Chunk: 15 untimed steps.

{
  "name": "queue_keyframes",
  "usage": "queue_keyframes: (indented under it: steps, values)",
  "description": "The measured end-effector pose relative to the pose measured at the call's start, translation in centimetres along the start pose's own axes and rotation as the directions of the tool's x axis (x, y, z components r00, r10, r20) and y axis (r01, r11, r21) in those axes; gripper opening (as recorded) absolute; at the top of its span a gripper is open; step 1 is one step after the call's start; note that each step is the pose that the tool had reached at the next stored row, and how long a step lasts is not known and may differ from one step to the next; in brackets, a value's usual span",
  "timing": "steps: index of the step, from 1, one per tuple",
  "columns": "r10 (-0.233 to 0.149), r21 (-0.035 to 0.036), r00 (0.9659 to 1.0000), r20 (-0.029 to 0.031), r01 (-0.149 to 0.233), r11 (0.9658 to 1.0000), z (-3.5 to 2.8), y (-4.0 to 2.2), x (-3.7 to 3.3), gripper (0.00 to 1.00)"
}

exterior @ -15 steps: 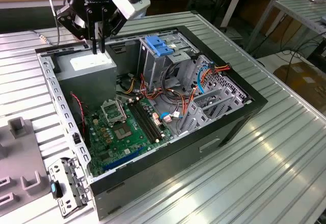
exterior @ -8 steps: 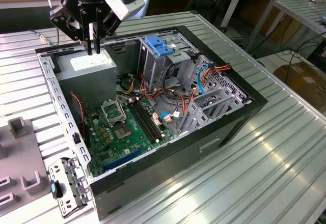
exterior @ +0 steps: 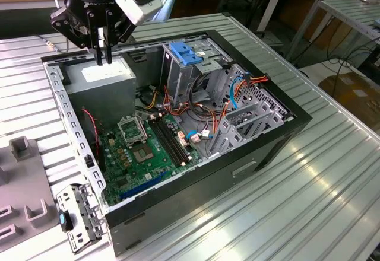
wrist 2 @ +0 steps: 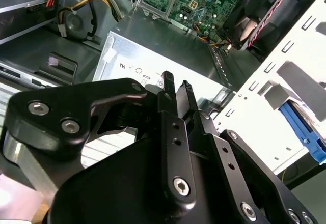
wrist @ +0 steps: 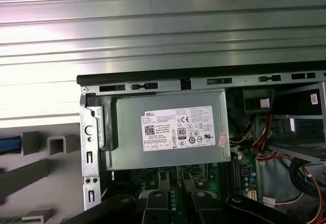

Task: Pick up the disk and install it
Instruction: 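Reach for the disk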

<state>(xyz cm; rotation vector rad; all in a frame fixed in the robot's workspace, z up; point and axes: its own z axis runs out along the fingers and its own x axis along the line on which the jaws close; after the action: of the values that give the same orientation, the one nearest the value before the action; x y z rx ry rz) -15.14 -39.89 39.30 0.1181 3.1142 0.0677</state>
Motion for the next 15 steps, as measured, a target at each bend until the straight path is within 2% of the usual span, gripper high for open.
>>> queue_keyframes:
  steps: [15]
  values:
    - [0.0,0.0003,1.0,-0.0039,0.0,1.0,-0.02,-0.13,1.74,0.24]
